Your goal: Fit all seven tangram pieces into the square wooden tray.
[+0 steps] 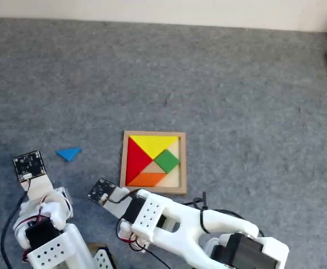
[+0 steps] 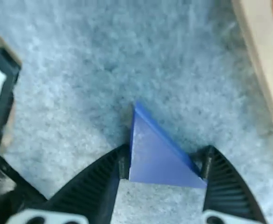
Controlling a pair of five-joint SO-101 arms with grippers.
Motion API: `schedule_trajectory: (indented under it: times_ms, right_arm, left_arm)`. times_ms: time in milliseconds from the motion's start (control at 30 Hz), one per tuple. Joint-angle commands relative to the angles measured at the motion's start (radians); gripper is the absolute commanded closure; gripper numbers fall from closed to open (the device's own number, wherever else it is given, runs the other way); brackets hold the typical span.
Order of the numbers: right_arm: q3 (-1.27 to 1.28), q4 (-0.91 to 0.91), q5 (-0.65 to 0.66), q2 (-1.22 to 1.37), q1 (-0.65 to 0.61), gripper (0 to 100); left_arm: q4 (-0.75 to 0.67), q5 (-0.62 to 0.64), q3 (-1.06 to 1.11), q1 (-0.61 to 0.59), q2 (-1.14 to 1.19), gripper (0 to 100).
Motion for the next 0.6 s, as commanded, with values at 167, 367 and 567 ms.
schedule_trajectory:
  times_ms: [167,367,567]
  right_arm:
    - [0.143,-0.061,0.104,-0.001,0.025,74.3]
    - [0.147,-0.061,0.106,-0.002,0.025,85.6]
    - [0.145,0.008,0.212,-0.005,0.077,89.6]
  left_arm:
    - [0.006,0.002,0.021,-0.016,-0.008,84]
    - [0.006,0.002,0.021,-0.016,-0.008,84]
    - [0.006,0.002,0.021,-0.016,-0.008,84]
